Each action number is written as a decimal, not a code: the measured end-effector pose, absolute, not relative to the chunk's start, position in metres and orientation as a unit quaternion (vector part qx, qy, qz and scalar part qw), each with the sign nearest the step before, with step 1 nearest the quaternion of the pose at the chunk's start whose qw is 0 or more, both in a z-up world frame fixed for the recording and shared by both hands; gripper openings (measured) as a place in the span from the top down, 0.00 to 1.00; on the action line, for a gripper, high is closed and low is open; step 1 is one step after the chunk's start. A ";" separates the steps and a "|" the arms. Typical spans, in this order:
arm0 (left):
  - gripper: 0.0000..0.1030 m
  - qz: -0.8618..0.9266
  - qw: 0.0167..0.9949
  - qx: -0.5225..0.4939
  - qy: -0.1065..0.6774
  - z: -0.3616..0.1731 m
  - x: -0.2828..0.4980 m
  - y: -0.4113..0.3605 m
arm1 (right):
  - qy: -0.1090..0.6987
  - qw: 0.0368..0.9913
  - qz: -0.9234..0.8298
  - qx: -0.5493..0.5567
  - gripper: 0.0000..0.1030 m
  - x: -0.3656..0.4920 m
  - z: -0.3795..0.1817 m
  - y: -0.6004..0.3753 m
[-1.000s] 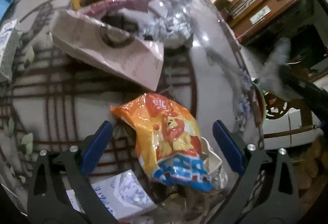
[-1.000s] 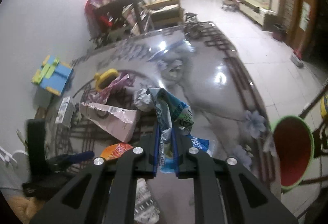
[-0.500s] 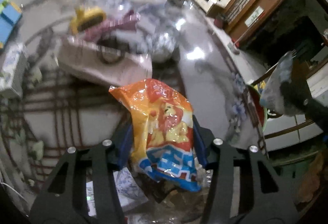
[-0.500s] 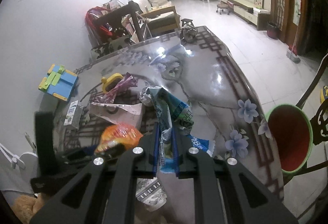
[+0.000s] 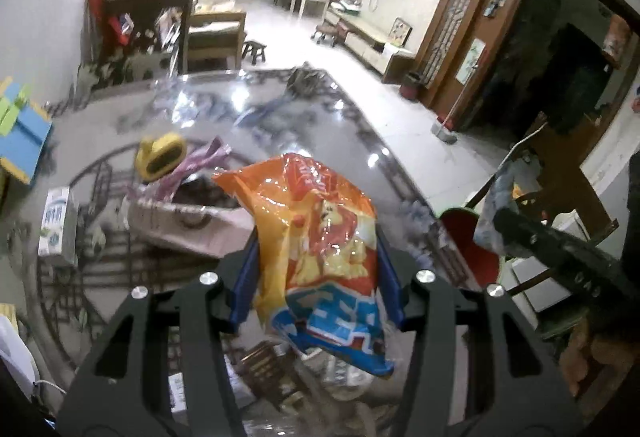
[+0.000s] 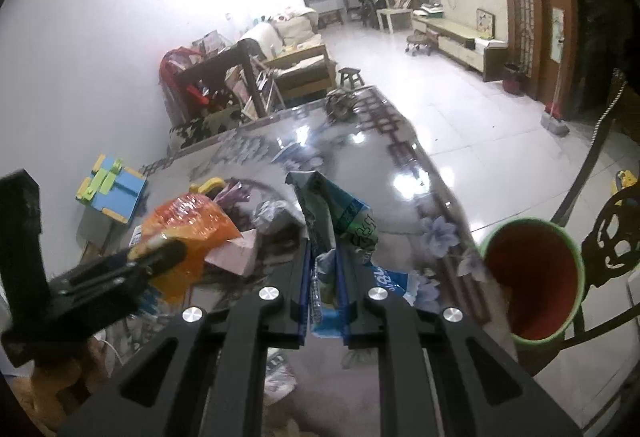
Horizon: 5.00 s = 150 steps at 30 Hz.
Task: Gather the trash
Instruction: 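Carry both bags over the red bin and open both grippers, then grasp the white paper cup with the right gripper, then grasp the pink-white carton with the left gripper while the right holds the cup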
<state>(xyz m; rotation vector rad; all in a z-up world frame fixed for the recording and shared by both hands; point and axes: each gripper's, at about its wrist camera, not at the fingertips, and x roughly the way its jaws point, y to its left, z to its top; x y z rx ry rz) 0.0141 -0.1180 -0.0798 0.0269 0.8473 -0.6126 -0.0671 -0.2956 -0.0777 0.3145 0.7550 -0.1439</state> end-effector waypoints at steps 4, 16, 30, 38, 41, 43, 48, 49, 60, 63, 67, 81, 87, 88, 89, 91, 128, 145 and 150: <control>0.51 -0.305 0.869 0.015 0.390 -0.065 0.005 -0.141 | 0.361 0.915 -0.084 0.157 0.89 -0.080 -0.074 -0.316; 0.51 -0.349 0.856 0.036 0.381 -0.056 -0.022 -0.230 | 0.357 0.908 -0.138 0.170 0.89 -0.120 -0.075 -0.393; 0.51 -0.420 0.805 0.072 0.413 -0.096 -0.034 -0.350 | 0.376 0.882 -0.191 0.210 0.89 -0.145 -0.105 -0.475; 0.51 -0.455 0.782 0.094 0.415 -0.117 -0.027 -0.414 | 0.395 0.860 -0.221 0.236 0.89 -0.145 -0.138 -0.529; 0.51 -0.462 0.777 0.101 0.416 -0.123 -0.026 -0.433 | 0.394 0.855 -0.222 0.255 0.89 -0.143 -0.145 -0.546; 0.51 -0.470 0.770 0.103 0.420 -0.128 -0.025 -0.444 | 0.395 0.852 -0.226 0.257 0.89 -0.140 -0.148 -0.555; 0.47 -0.487 0.754 0.102 0.429 -0.137 -0.022 -0.461 | 0.403 0.846 -0.235 0.259 0.82 -0.134 -0.158 -0.569; 0.45 -0.488 0.752 0.102 0.431 -0.140 -0.020 -0.464 | 0.404 0.844 -0.238 0.260 0.79 -0.133 -0.162 -0.574; 0.17 -0.494 0.750 0.091 0.430 -0.145 -0.011 -0.468 | 0.404 0.829 -0.276 0.272 0.57 -0.135 -0.172 -0.597; 0.17 -0.493 0.752 0.084 0.430 -0.140 -0.007 -0.460 | 0.398 0.829 -0.284 0.272 0.57 -0.138 -0.168 -0.598; 0.17 -0.488 0.760 0.065 0.425 -0.128 -0.003 -0.440 | 0.391 0.833 -0.287 0.265 0.57 -0.143 -0.155 -0.590; 0.17 -0.440 0.817 0.050 0.369 -0.067 -0.012 -0.308 | 0.389 0.861 -0.240 0.225 0.56 -0.128 -0.112 -0.489; 0.17 -0.378 0.845 0.072 0.372 -0.064 -0.008 -0.216 | 0.402 0.873 -0.193 0.198 0.56 -0.110 -0.106 -0.424; 0.17 -0.369 0.847 0.073 0.376 -0.066 -0.007 -0.204 | 0.406 0.875 -0.181 0.194 0.56 -0.106 -0.106 -0.410; 0.17 -0.357 0.850 0.075 0.379 -0.068 -0.006 -0.187 | 0.409 0.876 -0.170 0.190 0.56 -0.102 -0.107 -0.397; 0.17 -0.336 0.857 0.072 0.383 -0.072 -0.003 -0.156 | 0.417 0.878 -0.149 0.183 0.56 -0.094 -0.110 -0.374; 0.17 -0.239 0.857 -0.014 0.456 -0.123 0.045 -0.001 | 0.588 0.788 0.071 0.171 0.61 -0.018 -0.234 -0.200; 0.17 -0.192 0.828 -0.082 0.520 -0.167 0.101 -0.028 | 0.560 0.806 0.083 0.173 0.60 -0.008 -0.219 -0.213; 0.17 -0.149 0.818 -0.156 0.533 -0.189 0.125 -0.032 | 0.521 0.836 0.038 0.168 0.59 -0.002 -0.190 -0.242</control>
